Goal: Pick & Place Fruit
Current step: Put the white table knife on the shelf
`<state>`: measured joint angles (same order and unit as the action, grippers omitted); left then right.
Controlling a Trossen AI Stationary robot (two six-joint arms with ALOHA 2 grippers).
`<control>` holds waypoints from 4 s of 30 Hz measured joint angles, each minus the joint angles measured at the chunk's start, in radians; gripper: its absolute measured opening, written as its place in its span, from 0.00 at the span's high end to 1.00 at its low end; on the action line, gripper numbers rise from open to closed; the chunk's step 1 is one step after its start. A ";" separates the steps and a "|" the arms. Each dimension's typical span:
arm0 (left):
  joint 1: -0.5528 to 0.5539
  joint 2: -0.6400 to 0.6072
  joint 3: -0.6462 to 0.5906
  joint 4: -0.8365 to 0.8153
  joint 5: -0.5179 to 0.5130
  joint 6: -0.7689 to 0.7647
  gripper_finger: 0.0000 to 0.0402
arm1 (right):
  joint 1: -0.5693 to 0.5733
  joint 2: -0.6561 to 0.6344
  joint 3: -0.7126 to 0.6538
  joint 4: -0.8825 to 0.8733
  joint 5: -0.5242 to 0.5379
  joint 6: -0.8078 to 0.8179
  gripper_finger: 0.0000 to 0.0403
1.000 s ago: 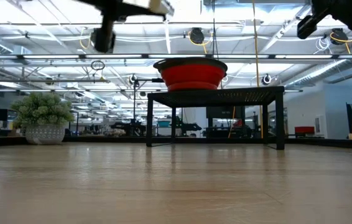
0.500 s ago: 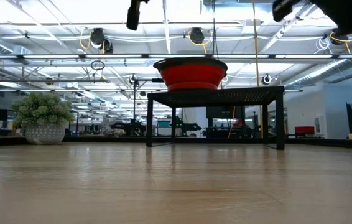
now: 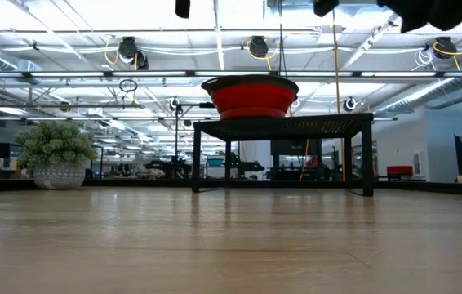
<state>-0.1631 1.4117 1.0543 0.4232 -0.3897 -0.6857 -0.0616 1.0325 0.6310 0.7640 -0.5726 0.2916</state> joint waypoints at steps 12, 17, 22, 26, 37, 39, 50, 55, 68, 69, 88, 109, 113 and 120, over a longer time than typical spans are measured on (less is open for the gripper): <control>-0.017 0.000 0.023 0.012 0.005 0.082 0.91 | -0.002 0.158 0.097 -0.005 0.009 -0.018 0.47; -0.032 0.000 0.023 0.057 0.006 0.120 0.91 | -0.002 0.202 0.135 -0.005 0.029 0.020 0.37; -0.045 0.000 0.023 0.074 0.007 0.136 0.91 | -0.002 0.262 0.207 -0.003 0.026 0.063 0.30; -0.060 0.000 0.023 0.078 0.006 0.156 0.91 | -0.002 0.302 0.247 -0.005 0.026 0.087 0.27; -0.082 0.000 0.023 0.102 -0.007 0.198 0.91 | 0.027 0.353 0.288 -0.005 0.050 0.118 0.27; -0.080 0.000 0.023 0.097 -0.008 0.199 0.91 | 0.039 0.356 0.300 -0.006 0.049 0.115 0.27; -0.080 0.000 0.023 0.095 -0.009 0.211 0.91 | 0.050 0.356 0.312 -0.005 0.128 0.132 0.27; -0.076 0.000 0.023 0.079 -0.014 0.212 0.91 | 0.061 0.356 0.311 -0.005 0.138 0.133 0.27; -0.066 0.000 0.023 0.078 -0.011 0.206 0.91 | 0.077 0.361 0.311 -0.012 0.210 0.134 0.27; -0.065 0.000 0.023 0.079 -0.011 0.206 0.91 | 0.077 0.361 0.311 -0.012 0.210 0.134 0.27; -0.047 0.023 0.022 0.102 -0.011 0.210 0.91 | 0.077 0.361 0.310 -0.024 0.279 0.136 0.51; -0.026 0.023 0.022 0.072 0.008 0.214 0.91 | 0.076 0.361 0.310 -0.065 0.310 0.174 0.84; -0.018 0.023 0.022 0.072 0.024 0.213 0.91 | 0.076 0.360 0.310 -0.067 0.310 0.192 0.84; -0.016 0.023 0.022 0.070 0.048 0.252 0.91 | 0.076 0.360 0.310 -0.073 0.310 0.193 0.84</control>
<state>-0.1787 1.4349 1.0760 0.4933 -0.3415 -0.4336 0.0147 1.3922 0.9413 0.6912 -0.2626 0.4843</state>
